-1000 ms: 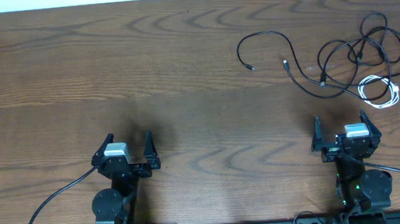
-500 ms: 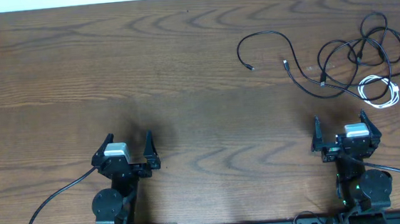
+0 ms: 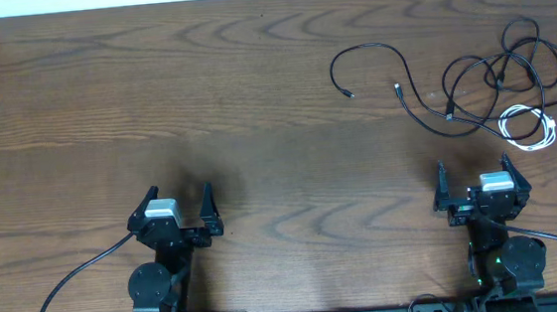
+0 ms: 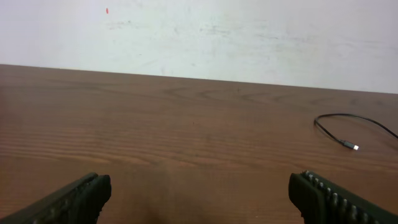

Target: Untangle cables

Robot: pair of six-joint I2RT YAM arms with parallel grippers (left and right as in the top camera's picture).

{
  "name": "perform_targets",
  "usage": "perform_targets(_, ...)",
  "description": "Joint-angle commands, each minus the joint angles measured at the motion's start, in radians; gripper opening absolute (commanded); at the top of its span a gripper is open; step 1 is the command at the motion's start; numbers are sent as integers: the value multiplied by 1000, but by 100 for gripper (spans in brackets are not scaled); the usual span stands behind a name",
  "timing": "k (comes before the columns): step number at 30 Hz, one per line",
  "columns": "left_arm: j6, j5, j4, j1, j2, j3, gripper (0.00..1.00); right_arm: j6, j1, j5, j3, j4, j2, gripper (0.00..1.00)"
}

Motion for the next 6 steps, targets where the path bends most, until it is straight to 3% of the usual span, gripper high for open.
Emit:
perform_targets(1, 9, -32, -41, 0, -1, -16, 98, -14, -5, 5, -1, -4, -5, 99)
perform_targets(6, 9, -32, -41, 0, -1, -16, 98, -14, -5, 6, -1, -4, -5, 99)
